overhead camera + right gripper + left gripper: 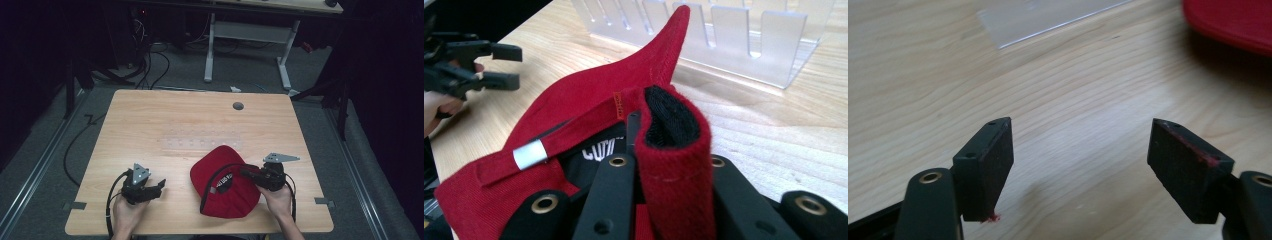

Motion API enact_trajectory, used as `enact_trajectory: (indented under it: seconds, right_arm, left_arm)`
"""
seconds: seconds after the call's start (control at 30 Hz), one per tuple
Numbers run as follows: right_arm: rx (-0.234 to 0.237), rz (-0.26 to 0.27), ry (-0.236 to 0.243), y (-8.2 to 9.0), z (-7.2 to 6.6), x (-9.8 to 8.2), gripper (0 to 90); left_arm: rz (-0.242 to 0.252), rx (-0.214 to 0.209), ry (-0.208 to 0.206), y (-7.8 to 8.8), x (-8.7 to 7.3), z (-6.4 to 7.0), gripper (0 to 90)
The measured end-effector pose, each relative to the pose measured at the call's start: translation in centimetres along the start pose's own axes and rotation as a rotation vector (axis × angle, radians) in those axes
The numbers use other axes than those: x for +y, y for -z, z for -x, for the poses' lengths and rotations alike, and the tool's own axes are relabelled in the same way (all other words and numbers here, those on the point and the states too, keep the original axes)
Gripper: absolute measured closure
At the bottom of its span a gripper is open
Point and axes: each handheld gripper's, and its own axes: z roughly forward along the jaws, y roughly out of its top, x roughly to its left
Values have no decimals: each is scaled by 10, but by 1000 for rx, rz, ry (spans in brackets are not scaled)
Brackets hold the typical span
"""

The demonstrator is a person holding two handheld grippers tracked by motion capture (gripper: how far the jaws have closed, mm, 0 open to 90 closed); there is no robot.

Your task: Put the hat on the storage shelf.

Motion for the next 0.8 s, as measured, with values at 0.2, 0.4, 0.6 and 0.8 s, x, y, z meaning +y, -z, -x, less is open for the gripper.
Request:
enact_trajectory:
  seconds: [0.2,0.4,0.6,0.8]
  right_arm:
    - [-11,9,5,3,-1,5,835]
    - [-9,17,-9,6,-1,9,835]
    - [-8,26,-21,9,-3,16,835]
    - [5,39,-28,12,-5,26,835]
  left_arm:
    - [-18,-102,-80,5,-5,30,273]
    - [-48,-163,-101,3,-10,53,229]
    - [-79,-184,-132,-3,-13,66,197]
    - [-80,-188,-135,-10,-15,74,194]
